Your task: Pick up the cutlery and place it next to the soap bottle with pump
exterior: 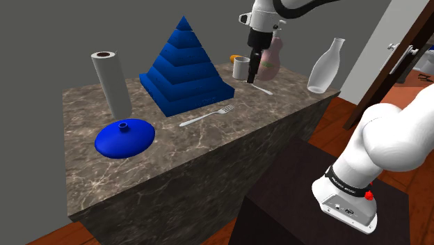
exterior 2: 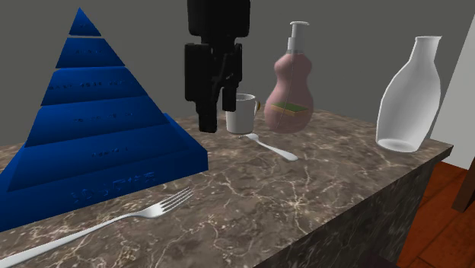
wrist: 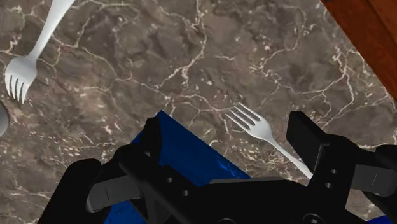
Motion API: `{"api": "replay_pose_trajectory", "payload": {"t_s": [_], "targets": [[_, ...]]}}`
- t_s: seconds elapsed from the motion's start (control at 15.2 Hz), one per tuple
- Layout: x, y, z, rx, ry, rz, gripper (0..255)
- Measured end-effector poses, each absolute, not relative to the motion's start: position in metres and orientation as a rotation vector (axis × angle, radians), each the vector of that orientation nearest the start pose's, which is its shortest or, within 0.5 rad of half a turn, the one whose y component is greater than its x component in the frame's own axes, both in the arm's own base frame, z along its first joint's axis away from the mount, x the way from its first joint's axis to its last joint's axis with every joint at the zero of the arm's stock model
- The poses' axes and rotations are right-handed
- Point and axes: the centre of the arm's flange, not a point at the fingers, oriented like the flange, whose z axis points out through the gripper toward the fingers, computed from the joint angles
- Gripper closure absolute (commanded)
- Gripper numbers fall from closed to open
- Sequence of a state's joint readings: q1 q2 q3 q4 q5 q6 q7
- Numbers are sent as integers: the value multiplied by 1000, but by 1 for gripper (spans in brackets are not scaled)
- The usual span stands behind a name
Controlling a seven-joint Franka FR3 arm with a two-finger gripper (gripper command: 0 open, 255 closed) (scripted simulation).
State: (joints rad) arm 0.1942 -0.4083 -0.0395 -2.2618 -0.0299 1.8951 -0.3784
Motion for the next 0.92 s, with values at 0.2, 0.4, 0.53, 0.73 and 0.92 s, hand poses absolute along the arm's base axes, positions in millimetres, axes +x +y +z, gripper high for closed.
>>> {"api": "replay_pose_trajectory", "payload": {"t_s": [0.2,0.4,0.53,0.73,0.92], "targets": [[451,94,506,-2975,-1078,-34,0],[467,125,483,-2891,-1302,-6,0],[475,145,468,-2825,-1447,12,0],[479,176,445,-2727,-1632,38,0],[479,182,431,-2704,-1671,43,0]]}}
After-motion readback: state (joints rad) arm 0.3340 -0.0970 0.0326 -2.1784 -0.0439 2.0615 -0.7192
